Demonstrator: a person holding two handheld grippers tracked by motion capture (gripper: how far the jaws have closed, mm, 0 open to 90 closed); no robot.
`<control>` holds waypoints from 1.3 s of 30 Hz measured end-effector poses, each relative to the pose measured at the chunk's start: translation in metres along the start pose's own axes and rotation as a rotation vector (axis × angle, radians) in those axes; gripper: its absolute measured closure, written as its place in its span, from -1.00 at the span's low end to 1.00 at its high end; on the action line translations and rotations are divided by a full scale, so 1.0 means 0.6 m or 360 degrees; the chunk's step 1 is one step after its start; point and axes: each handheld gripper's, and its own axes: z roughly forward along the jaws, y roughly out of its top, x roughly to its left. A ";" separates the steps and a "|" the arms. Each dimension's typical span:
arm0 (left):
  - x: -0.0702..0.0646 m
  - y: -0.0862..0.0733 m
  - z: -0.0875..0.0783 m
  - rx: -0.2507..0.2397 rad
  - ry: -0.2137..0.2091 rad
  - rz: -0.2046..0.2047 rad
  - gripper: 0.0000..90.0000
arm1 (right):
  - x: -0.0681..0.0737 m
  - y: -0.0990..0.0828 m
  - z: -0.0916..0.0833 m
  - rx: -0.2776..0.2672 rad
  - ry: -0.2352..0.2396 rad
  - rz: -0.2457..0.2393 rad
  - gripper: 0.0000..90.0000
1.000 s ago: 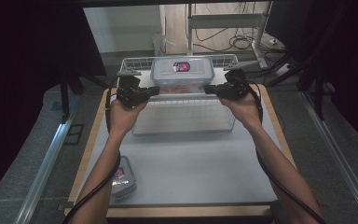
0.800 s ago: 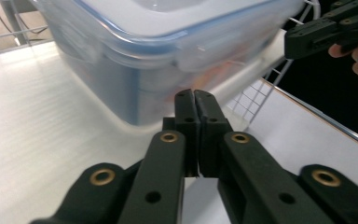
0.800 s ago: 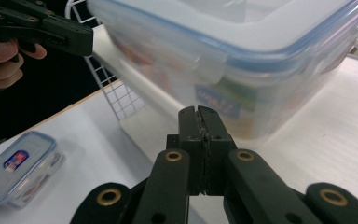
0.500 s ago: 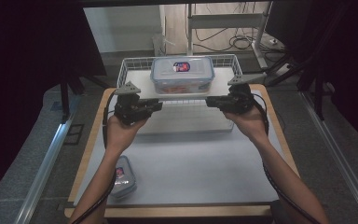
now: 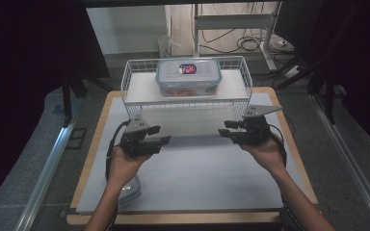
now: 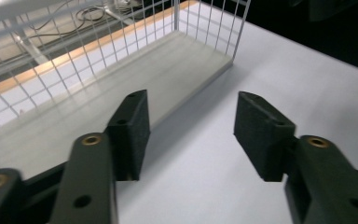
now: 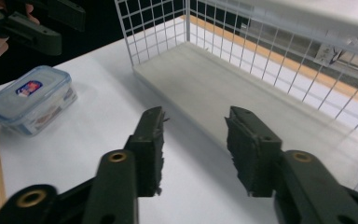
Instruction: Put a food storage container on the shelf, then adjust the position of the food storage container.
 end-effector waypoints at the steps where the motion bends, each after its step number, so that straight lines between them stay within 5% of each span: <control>1: -0.003 -0.007 0.000 0.0002 -0.0001 -0.0004 -0.10 | 0.002 -0.007 -0.001 0.0003 -0.0002 0.0006 0.15; 11: -0.033 -0.062 0.000 0.0048 0.0004 -0.0050 -0.53 | 0.038 -0.082 0.004 0.0045 -0.0044 -0.0072 -0.22; 21: -0.056 -0.099 -0.011 0.0039 0.0056 -0.0045 -0.88 | 0.046 -0.140 0.006 0.0081 -0.0046 0.0018 -0.58; 25: -0.056 -0.121 -0.008 0.0065 0.0018 -0.0065 -0.93 | 0.050 -0.161 0.006 0.0109 -0.0084 -0.0018 -0.68; 31: -0.057 -0.137 0.001 0.0168 0.0112 -0.0018 -0.97 | 0.044 -0.182 0.012 0.0197 -0.0146 -0.0090 -0.75; 39: -0.043 -0.145 -0.006 0.0219 0.0195 -0.0035 -0.92 | 0.038 -0.185 0.015 0.0216 -0.0135 -0.0059 -0.77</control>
